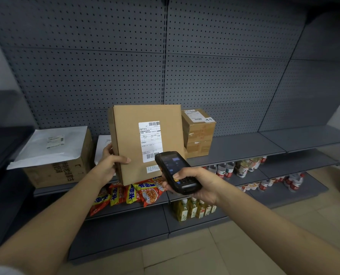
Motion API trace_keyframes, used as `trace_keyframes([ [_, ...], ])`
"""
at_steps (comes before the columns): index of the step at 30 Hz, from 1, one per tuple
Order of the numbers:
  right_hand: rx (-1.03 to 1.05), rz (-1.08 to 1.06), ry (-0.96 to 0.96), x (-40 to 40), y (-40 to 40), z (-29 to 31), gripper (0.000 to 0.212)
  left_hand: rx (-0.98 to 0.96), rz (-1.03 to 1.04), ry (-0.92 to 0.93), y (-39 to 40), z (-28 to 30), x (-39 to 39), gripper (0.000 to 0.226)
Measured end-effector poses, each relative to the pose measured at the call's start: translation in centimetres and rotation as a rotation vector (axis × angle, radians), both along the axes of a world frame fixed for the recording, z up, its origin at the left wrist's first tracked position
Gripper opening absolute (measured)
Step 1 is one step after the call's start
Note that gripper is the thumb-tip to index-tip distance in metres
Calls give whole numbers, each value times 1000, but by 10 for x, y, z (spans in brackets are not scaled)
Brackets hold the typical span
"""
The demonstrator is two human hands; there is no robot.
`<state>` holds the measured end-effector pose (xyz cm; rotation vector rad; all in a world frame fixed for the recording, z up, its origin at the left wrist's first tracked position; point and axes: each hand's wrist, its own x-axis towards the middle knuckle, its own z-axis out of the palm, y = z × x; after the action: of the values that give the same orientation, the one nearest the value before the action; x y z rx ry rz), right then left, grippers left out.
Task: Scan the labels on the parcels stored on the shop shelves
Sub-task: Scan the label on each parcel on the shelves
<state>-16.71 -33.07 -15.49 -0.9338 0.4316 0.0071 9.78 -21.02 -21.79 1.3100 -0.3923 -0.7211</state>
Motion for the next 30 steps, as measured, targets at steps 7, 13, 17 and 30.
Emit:
trace_keyframes([
  [7,-305,-215,64,23,-15,-17,51,24,-67,18,-2,1,14,114],
  [13,-303,-427,129,43,-53,-37,63,36,-64,45,-19,3,19,105],
  [17,-336,-481,168,58,-85,-45,63,54,-47,56,-39,1,27,82],
  [30,-458,-380,201,136,-220,-66,70,191,102,198,-147,-10,94,25],
])
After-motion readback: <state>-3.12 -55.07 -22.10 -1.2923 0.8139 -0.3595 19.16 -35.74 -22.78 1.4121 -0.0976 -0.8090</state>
